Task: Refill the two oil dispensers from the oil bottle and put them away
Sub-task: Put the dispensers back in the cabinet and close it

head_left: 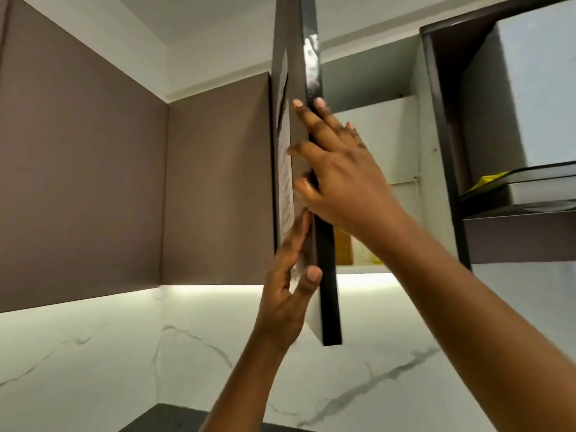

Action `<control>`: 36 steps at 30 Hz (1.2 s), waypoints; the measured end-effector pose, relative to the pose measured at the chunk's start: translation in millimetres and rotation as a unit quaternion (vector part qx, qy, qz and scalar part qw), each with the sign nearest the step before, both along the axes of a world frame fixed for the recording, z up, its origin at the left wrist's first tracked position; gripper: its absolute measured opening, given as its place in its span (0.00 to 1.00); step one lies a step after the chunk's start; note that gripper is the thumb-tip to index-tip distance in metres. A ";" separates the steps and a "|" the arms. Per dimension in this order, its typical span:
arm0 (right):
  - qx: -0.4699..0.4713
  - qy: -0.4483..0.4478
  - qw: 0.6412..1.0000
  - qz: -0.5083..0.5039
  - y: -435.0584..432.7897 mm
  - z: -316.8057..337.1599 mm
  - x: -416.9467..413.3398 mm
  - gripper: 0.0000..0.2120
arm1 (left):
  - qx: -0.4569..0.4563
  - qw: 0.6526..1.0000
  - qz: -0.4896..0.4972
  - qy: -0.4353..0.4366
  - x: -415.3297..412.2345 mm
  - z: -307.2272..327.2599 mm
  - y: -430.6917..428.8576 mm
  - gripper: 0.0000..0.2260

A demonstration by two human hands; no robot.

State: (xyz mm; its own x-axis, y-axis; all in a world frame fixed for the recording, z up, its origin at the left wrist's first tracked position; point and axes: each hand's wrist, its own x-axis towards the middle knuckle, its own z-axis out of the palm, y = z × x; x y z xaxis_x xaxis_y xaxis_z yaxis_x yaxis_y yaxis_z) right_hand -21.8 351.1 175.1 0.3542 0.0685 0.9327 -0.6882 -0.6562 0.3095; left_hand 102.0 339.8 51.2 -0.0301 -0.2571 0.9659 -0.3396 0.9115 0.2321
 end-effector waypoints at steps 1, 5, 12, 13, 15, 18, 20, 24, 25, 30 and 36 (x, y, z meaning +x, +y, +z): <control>0.004 -0.007 1.000 -0.022 -4.0 -1.9 -13.8 0.19 | 0.002 1.000 0.013 -0.023 -7.0 0.8 -10.7 0.26; 0.024 -0.028 0.992 -0.117 -28.5 -11.8 -66.0 0.20 | 0.003 0.990 0.099 -0.096 -31.4 1.4 -57.1 0.26; 0.098 -0.060 0.958 -0.264 -106.2 -42.7 -124.5 0.30 | -0.040 0.914 0.330 -0.232 -73.7 -12.2 -145.4 0.32; 0.119 -0.061 0.952 -0.276 -118.0 -48.7 -127.8 0.31 | -0.040 0.903 0.349 -0.246 -77.6 -14.4 -155.8 0.34; 0.162 -0.056 0.940 -0.296 -141.9 -61.7 -131.1 0.34 | -0.027 0.892 0.377 -0.247 -81.4 -18.1 -176.5 0.38; 0.203 -0.053 0.924 -0.320 -172.7 -80.3 -131.7 0.38 | 0.038 0.898 0.399 -0.183 -74.2 -20.6 -201.0 0.41; 0.222 -0.055 0.916 -0.330 -189.1 -92.1 -126.9 0.41 | 0.098 0.897 0.399 -0.163 -64.1 -23.0 -217.3 0.43; 0.258 -0.078 0.907 -0.325 -214.0 -110.6 -111.1 0.49 | 0.150 0.899 0.395 -0.113 -42.9 -27.9 -247.2 0.51; 0.267 -0.087 0.905 -0.319 -220.3 -113.1 -107.4 0.50 | 0.156 0.898 0.396 -0.108 -39.2 -28.2 -255.2 0.52; 0.305 -0.111 0.897 -0.301 -260.0 -118.1 -100.9 0.53 | 0.137 0.898 0.403 -0.108 -35.1 -30.8 -290.7 0.53; 0.325 -0.101 0.902 -0.265 -306.8 -116.7 -111.3 0.54 | 0.094 0.883 0.446 -0.115 -37.4 -35.1 -333.5 0.51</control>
